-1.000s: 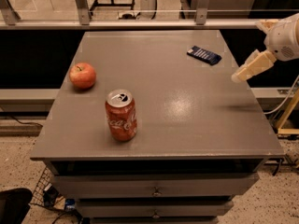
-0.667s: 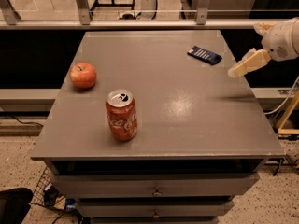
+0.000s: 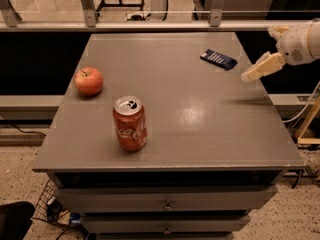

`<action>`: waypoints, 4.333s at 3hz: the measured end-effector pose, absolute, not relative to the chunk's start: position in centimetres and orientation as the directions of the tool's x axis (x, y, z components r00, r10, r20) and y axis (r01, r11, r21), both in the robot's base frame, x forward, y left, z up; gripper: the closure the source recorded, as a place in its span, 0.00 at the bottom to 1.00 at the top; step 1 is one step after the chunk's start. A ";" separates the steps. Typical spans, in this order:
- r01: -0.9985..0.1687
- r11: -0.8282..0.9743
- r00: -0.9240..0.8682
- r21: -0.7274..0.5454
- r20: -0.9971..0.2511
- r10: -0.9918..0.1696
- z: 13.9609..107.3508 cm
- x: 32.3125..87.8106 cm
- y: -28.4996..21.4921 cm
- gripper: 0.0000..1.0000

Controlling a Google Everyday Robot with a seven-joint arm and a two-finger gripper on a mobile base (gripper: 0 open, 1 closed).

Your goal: Move rxbar blueberry near coke can

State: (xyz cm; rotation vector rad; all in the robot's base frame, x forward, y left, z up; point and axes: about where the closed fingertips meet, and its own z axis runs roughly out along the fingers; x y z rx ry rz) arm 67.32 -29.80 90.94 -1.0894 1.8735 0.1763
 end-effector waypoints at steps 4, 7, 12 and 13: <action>-0.791 0.602 -0.211 -0.105 -0.877 -0.431 85.4 76.5 -27.6 0.00; -0.792 0.611 -0.287 -0.011 -0.876 -0.387 82.4 77.2 -26.6 0.00; -0.807 0.590 -0.302 0.014 -0.868 -0.393 83.4 77.2 -25.0 1.00; -0.807 0.590 -0.302 0.014 -0.868 -0.393 83.4 77.1 -25.0 1.00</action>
Offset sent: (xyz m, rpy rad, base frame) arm 0.1072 0.0106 -0.0447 0.2383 0.0821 0.0811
